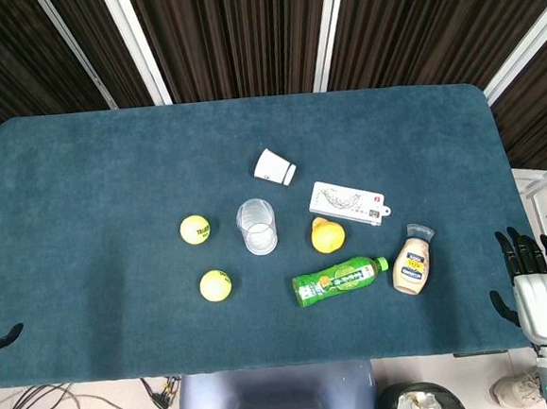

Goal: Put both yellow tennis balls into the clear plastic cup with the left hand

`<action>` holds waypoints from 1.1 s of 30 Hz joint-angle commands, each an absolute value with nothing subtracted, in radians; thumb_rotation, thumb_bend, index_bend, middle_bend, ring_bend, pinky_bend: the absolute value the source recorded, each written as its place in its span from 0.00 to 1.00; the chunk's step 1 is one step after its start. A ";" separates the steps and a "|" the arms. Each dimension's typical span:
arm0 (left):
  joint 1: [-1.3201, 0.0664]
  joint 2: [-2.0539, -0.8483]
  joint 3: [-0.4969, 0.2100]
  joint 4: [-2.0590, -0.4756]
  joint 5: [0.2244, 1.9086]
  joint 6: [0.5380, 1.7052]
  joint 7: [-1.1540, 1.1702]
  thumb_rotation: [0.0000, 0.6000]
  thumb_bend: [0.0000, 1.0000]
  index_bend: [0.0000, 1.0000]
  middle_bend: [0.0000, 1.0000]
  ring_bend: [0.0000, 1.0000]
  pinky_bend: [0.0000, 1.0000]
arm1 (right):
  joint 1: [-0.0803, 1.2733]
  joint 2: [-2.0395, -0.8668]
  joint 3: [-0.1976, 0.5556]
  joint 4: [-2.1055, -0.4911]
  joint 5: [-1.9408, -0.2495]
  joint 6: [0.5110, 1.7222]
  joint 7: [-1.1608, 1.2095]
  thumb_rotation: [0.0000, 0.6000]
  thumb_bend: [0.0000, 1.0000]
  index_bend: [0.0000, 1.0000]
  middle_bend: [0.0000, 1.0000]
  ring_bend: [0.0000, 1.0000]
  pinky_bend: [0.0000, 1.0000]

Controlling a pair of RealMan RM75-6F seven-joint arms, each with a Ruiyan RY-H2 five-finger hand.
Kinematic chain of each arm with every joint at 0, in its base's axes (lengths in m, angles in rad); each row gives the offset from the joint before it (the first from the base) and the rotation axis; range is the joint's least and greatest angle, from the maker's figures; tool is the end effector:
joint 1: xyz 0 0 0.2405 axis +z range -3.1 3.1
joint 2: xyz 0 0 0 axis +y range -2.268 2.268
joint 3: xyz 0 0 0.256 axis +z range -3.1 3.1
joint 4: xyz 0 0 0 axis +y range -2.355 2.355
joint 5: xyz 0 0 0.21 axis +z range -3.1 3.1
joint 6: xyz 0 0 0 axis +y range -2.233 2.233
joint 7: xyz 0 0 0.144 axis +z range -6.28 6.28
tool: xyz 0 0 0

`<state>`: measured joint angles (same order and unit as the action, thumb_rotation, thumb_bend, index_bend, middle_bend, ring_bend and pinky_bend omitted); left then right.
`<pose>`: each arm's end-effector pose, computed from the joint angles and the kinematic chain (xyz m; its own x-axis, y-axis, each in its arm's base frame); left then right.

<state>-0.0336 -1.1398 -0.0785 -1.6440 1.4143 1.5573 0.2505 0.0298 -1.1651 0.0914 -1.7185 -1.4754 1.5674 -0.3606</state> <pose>-0.3174 0.1693 0.1675 0.5659 -0.0448 0.8232 0.8201 0.1337 -0.5565 -0.2917 -0.1707 0.1543 0.5759 0.0698 0.8145 -0.8170 0.0826 0.5706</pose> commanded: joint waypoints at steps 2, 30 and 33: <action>-0.035 -1.142 -0.076 -1.644 1.416 1.554 0.259 1.00 0.06 0.12 0.00 0.00 0.13 | 0.029 -1.165 0.094 -1.718 -1.472 1.569 -0.361 1.00 0.34 0.03 0.08 0.12 0.07; -0.118 -1.126 -0.067 -1.727 1.541 1.487 0.306 1.00 0.02 0.09 0.00 0.00 0.14 | 0.025 -1.157 0.095 -1.729 -1.464 1.573 -0.361 1.00 0.34 0.03 0.07 0.12 0.07; -0.201 -1.089 -0.077 -1.807 1.522 1.344 0.334 1.00 0.02 0.09 0.00 0.00 0.14 | 0.024 -1.156 0.096 -1.731 -1.458 1.571 -0.362 1.00 0.34 0.03 0.07 0.12 0.07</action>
